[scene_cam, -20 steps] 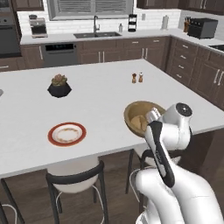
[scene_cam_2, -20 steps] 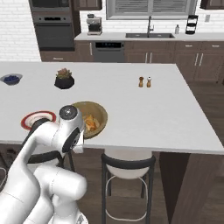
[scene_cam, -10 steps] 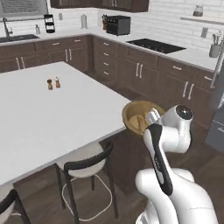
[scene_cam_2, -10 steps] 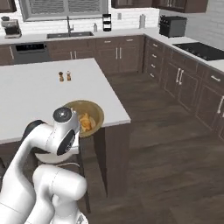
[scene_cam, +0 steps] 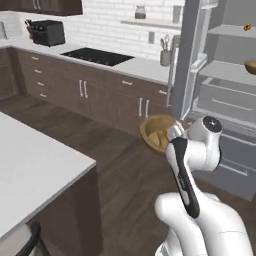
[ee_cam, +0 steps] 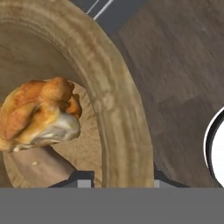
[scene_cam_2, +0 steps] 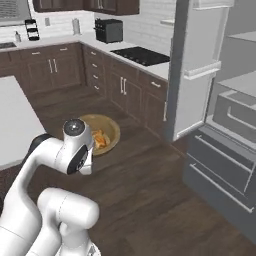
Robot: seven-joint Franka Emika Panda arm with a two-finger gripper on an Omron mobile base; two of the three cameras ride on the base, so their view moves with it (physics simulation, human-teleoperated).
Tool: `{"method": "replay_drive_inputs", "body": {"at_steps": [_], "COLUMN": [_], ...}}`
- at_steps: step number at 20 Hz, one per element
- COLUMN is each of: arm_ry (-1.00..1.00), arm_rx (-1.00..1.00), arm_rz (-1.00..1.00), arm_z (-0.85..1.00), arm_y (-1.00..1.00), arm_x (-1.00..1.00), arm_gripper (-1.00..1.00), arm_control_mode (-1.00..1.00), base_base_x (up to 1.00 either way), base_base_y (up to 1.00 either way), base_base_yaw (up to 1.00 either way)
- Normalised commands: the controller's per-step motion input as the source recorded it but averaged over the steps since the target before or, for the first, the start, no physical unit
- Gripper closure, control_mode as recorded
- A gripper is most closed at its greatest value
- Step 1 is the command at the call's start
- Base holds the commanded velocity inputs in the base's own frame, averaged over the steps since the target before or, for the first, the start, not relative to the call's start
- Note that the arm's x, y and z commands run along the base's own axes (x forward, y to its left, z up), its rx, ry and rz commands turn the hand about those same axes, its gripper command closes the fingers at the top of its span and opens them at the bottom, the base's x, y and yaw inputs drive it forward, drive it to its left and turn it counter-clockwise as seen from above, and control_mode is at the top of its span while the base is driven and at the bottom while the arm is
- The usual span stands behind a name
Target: Pick the chicken drumstick and sweet potato from their plates and place them in the bowl. Then put the bowl in the fridge.
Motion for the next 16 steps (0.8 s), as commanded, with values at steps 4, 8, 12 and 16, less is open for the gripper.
{"method": "replay_drive_inputs", "body": {"at_steps": [4,8,12,16], "arm_ry": [0.00,0.00,0.00,0.00], "arm_rx": [0.00,0.00,0.00,0.00], "arm_rz": [0.00,0.00,0.00,0.00], "arm_z": [0.00,0.00,0.00,0.00], "arm_y": [0.00,0.00,0.00,0.00], "arm_x": [0.00,0.00,0.00,0.00], "arm_gripper": [1.00,1.00,1.00,1.00], "arm_control_mode": [1.00,1.00,1.00,1.00], "base_base_x": [0.99,1.00,1.00,0.90], "base_base_y": [-0.92,-0.56,-0.37,0.24], "base_base_yaw": [-0.43,-0.47,-0.51,-0.40]}}
